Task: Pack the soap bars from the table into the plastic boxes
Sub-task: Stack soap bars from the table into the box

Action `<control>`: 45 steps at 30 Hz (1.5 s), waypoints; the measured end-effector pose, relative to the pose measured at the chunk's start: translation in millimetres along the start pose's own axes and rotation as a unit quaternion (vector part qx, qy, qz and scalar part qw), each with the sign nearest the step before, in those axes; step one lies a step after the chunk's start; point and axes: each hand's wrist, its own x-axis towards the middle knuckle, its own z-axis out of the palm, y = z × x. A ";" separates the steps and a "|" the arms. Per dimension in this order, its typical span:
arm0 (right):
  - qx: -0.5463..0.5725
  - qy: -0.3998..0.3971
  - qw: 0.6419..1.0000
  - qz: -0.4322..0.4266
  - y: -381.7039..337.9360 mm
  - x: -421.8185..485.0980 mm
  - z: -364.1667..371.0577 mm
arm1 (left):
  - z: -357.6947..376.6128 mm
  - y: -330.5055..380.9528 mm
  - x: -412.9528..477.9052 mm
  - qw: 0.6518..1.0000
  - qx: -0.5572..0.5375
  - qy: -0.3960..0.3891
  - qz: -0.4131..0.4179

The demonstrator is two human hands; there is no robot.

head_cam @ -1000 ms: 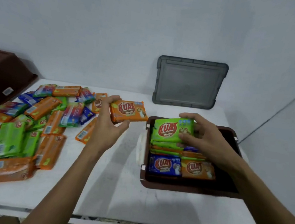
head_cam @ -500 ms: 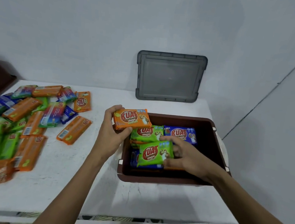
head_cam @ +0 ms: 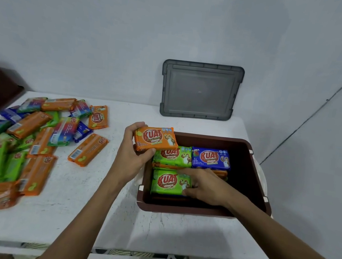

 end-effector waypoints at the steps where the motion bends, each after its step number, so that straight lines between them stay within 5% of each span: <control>1: 0.000 -0.002 1.000 0.003 0.5 1.3 0.5 | 0.1 0.6 0.0 1.000 -0.001 -0.001 0.000; 14: -0.028 0.016 0.999 -0.023 -4.5 -2.6 -9.9 | 2.6 4.9 -0.9 0.999 -0.012 -0.028 0.014; 20: 0.133 0.214 0.967 -0.044 -10.9 -1.4 -41.2 | 3.8 9.9 -3.9 0.998 -0.012 -0.065 0.017; 25: 0.373 0.130 0.917 -0.051 -21.5 1.0 -48.3 | 4.5 17.3 -5.2 0.993 -0.043 -0.109 0.021; 34: 0.549 0.078 0.832 -0.007 -9.1 -7.7 -47.1 | 0.5 15.5 -2.7 0.986 0.064 -0.154 0.022; 40: 0.432 0.102 0.896 0.028 15.6 -32.2 -48.9 | 0.0 7.4 -1.9 0.979 0.157 -0.113 0.068; 45: 0.397 0.096 0.910 0.067 30.9 -55.4 -55.1 | -2.7 -17.5 0.8 0.953 0.267 -0.063 0.126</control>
